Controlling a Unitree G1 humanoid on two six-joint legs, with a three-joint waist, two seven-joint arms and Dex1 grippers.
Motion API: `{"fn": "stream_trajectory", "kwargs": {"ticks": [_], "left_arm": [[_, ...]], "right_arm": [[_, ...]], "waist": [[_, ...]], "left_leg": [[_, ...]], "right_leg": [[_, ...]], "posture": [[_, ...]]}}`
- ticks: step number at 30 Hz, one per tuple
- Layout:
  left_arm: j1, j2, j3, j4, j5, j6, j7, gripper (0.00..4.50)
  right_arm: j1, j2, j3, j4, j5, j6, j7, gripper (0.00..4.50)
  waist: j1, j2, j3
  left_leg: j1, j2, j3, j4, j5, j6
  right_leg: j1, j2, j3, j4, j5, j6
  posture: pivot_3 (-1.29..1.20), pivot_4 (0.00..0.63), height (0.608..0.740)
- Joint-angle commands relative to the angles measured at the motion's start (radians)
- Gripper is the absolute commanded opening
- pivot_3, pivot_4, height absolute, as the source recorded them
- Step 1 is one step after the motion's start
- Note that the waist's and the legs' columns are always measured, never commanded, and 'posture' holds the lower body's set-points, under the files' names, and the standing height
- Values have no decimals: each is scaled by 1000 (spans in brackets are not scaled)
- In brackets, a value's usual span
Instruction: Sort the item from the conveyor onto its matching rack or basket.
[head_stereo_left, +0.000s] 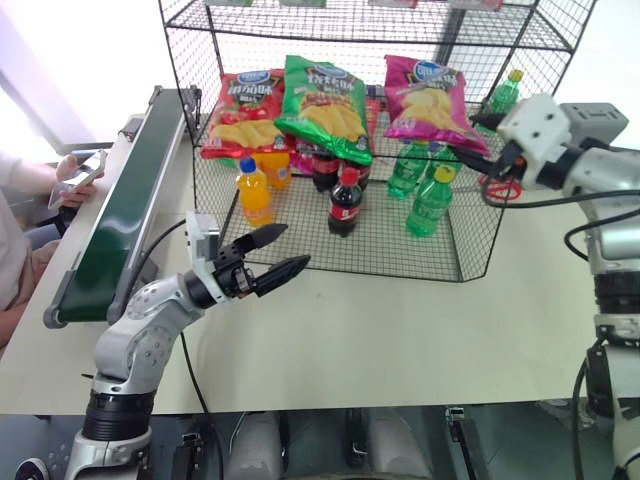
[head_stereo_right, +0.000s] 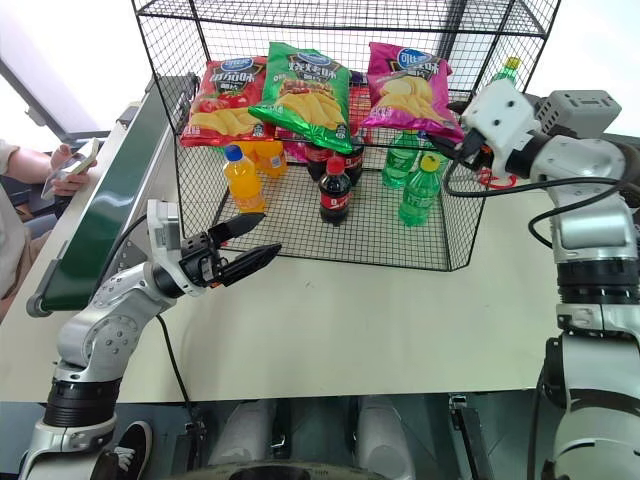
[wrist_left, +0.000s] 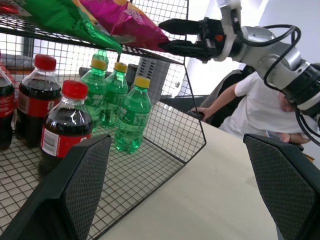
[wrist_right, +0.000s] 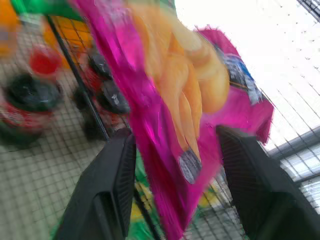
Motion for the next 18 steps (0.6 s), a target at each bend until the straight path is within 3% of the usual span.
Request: {"fn": "stream_trajectory", "kwargs": {"ticks": [1, 4, 10, 14, 15, 18], "left_arm": [[34, 28, 33, -43, -11, -14, -16, 4500], [50, 63, 70, -46, -10, -4, 4, 4500], [119, 226, 207, -75, 40, 17, 59, 4500], [191, 315, 310, -104, 31, 20, 41, 4500], [213, 332, 336, -108, 26, 24, 29, 4500], [272, 363, 376, -114, 33, 32, 14, 4500]], "right_arm": [[50, -31, -127, -161, 222, 138, 98, 2378], [125, -30, -190, -299, 410, 333, 117, 2378], [359, 35, -208, -580, 649, 555, 51, 2378], [519, 53, -225, -638, 650, 519, 78, 4207], [566, 51, -211, -648, 591, 460, 92, 4417], [626, 46, -230, -623, 564, 400, 126, 4417]], "waist": [[0, 0, 0], [0, 0, 0], [-3, 0, 0], [3, 0, 0], [6, -1, 0], [16, -1, 0]], "left_leg": [[0, 0, 0, 0, 0, 0], [0, 0, 0, 0, 0, 0], [2, 1, 0, 0, 0, 0], [1, 1, 0, 0, 0, 1], [0, 0, 0, 0, -1, 1], [0, 0, 0, 0, -1, 1]], "right_leg": [[0, 0, 0, 0, 0, 0], [0, 0, 0, 0, 0, 0], [0, 1, 0, 1, 0, 0], [0, 0, 1, 0, 0, 0], [0, 0, 1, 0, 0, 0], [0, 0, 1, -1, 0, 0]], "posture": [[0, 150, 740], [0, 150, 740], [0, 150, 740], [0, 150, 740], [0, 150, 740], [0, 150, 740]]}}
